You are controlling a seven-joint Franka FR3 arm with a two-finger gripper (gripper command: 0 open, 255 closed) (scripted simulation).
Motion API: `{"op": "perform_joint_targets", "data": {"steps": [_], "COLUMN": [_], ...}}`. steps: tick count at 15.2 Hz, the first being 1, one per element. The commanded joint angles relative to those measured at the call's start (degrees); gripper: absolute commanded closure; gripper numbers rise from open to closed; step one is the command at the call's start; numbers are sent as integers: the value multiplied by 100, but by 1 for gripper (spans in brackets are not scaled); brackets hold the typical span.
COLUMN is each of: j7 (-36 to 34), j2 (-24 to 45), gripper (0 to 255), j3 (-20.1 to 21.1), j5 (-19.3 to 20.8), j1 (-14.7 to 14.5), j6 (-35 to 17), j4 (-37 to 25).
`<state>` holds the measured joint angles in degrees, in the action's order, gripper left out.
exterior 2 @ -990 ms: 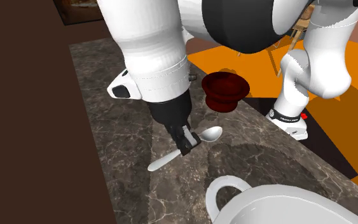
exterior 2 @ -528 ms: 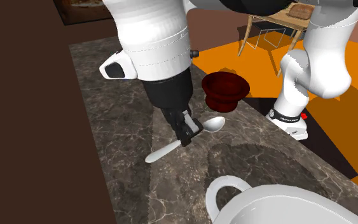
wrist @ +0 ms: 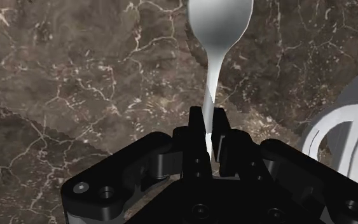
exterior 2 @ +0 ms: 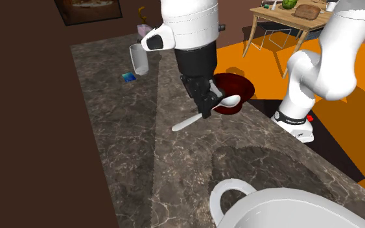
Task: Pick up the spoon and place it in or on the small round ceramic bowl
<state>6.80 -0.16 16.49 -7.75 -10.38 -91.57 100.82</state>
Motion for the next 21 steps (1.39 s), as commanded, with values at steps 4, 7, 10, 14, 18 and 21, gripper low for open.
{"op": "perform_joint_targets", "data": {"steps": [4,7,10,14,18,21], "j7": [642,1007,1367,1845,2325,2476], "j2": [-919,-1424,-1892,-2458,-2954,-3094], "gripper": [255,255,255,255,255,255], "j3": [-319,-540,-779,-1120,-1488,-1599], "j5": [-111,-106,-47,111,351,435], "j1": [264,389,512,680,863,921], "j6": [-13,35,109,240,391,285], "j4": [991,1488,1923,2410,2795,3051]}}
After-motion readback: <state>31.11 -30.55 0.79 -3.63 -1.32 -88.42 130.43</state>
